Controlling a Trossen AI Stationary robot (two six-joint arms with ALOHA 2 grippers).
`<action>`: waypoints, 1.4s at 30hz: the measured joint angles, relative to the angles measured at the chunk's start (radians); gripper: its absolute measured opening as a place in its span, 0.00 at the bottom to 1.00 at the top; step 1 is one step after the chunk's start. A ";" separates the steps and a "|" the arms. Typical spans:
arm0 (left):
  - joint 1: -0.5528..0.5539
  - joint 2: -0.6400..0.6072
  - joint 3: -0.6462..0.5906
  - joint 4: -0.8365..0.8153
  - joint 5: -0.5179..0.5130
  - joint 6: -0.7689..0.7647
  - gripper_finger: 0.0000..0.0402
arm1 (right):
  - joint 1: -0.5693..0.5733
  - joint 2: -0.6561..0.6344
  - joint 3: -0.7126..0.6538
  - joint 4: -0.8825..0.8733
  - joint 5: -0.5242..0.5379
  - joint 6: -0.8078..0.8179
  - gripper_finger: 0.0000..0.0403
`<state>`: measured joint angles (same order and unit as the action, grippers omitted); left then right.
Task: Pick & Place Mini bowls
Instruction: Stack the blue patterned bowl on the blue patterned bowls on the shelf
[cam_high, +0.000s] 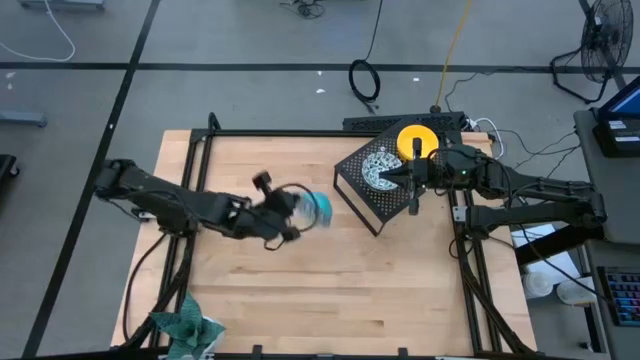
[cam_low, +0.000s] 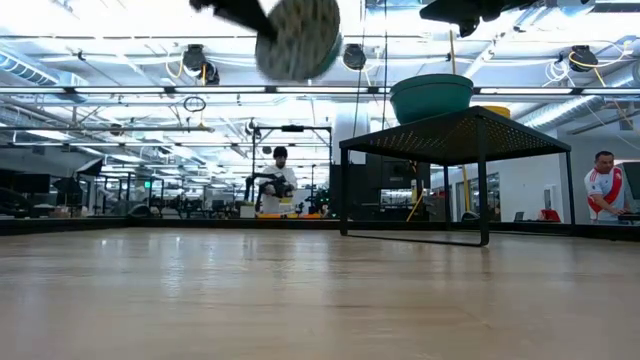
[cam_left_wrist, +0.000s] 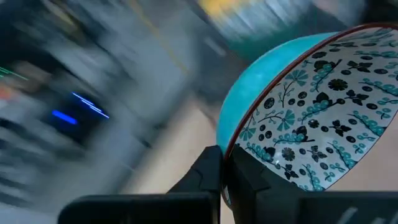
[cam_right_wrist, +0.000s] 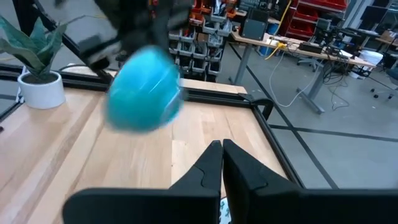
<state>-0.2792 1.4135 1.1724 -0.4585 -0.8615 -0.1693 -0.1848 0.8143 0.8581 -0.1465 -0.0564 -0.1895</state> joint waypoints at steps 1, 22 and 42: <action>0.001 -0.009 0.000 0.063 -0.082 0.079 0.02 | 0.000 0.000 0.000 0.003 0.000 0.005 0.00; 0.125 0.029 0.002 0.714 -0.185 0.734 0.02 | 0.187 0.276 -0.133 0.689 0.161 -0.257 0.79; 0.141 0.048 0.000 0.723 -0.155 0.671 0.03 | 0.188 0.542 -0.134 1.206 0.523 -0.377 0.57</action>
<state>-0.1387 1.4612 1.1728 0.2646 -1.0161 0.5015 0.0032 1.3567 0.7242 1.0599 0.4669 -0.5665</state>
